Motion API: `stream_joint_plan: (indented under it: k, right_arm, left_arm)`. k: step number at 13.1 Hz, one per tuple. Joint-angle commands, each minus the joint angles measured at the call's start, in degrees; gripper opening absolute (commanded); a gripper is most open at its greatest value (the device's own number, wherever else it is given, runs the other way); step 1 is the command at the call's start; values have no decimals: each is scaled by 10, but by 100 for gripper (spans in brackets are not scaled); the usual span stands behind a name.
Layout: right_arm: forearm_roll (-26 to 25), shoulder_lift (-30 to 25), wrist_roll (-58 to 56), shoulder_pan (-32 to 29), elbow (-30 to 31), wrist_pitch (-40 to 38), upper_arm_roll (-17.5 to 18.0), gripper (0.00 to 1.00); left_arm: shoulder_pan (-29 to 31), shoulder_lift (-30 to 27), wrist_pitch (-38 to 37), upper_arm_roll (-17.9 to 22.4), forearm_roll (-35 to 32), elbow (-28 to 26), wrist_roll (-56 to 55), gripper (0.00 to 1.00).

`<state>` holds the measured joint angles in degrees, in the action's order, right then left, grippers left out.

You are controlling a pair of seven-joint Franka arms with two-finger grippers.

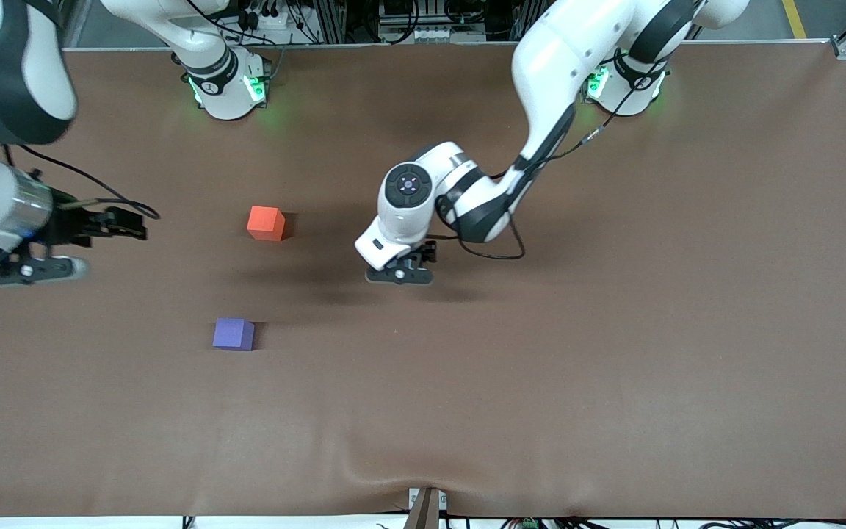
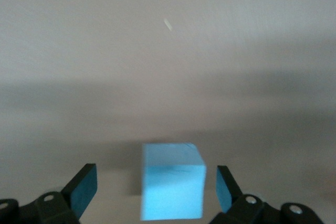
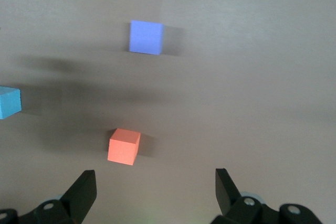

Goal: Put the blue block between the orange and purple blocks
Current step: 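Carry the blue cube toward the table middle with the left gripper, then release the blue cube while the right gripper reaches toward it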

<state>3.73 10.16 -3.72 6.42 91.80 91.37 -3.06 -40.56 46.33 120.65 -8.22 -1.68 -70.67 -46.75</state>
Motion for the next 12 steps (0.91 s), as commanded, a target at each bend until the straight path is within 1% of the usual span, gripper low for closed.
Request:
stream_joint_plan:
  k: [1,3,4,5,7,10,12]
  right_arm:
    - [42,0,51,38,24,20,-3,100]
    - [46,20,112,92,32,60,-3,100]
    - [45,33,155,125,33,88,-3,100]
    - [45,46,205,166,32,113,-3,100]
    - [44,81,290,226,33,166,-3,100]
    - [40,135,367,316,33,247,-4,100]
    - [38,182,410,361,33,312,-4,100]
  left_arm:
    - [89,-150,-137,19,-1,-32,1,100]
    - [172,-218,-214,20,-1,-32,27,100]
    - [209,-239,-246,18,-1,-31,71,100]
    - [239,-257,-262,20,-1,-32,120,100]
    - [302,-287,-297,19,-1,-34,196,100]
    - [347,-344,-306,15,-1,-76,220,100]
    - [369,-385,-300,15,-1,-109,262,100]
